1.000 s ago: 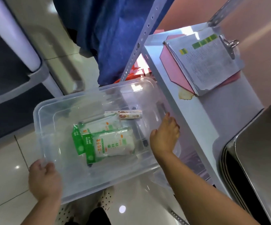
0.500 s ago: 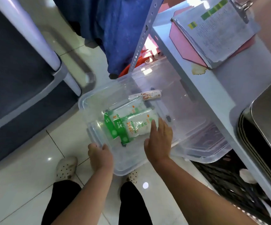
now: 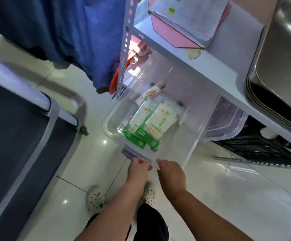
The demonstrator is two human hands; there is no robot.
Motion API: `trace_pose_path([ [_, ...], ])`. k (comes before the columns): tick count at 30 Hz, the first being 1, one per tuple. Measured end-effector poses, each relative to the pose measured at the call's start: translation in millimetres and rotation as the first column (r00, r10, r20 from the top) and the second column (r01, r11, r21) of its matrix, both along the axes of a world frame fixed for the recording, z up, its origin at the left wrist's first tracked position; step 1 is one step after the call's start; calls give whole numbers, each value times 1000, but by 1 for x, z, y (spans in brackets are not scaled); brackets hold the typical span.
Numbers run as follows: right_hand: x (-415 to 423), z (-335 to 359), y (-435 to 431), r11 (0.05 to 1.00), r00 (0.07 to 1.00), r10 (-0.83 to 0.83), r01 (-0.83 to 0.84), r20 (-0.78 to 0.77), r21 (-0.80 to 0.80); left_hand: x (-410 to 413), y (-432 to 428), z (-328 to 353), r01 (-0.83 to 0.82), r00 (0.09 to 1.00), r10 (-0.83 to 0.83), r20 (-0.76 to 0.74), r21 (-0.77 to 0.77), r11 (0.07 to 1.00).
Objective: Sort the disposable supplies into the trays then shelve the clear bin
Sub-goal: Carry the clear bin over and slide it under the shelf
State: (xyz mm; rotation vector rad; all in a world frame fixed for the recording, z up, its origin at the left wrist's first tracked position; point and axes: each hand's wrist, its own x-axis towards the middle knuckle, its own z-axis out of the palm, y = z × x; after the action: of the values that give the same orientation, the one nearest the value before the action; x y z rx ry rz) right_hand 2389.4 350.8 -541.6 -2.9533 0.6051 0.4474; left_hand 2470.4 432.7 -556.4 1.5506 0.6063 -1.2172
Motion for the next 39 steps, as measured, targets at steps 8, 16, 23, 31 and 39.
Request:
trace_pose_path([
  [8,1,-12,-39,996,991,-83,80,108,30,82,-2,-11,-222,925,193,327,53,974],
  [16,27,-25,-92,990,954,-124,139,272,-36,122,-58,-21,-245,886,242,396,-45,968],
  [23,30,-25,-104,982,873,-185,185,450,44,133,-77,-25,-269,856,271,440,-67,961],
  [31,-10,15,-141,482,177,-768,792,615,374,130,-69,-15,-285,870,275,410,-38,958],
  [39,15,19,-177,289,-45,-887,722,460,628,144,-75,-9,-274,902,276,333,-56,960],
])
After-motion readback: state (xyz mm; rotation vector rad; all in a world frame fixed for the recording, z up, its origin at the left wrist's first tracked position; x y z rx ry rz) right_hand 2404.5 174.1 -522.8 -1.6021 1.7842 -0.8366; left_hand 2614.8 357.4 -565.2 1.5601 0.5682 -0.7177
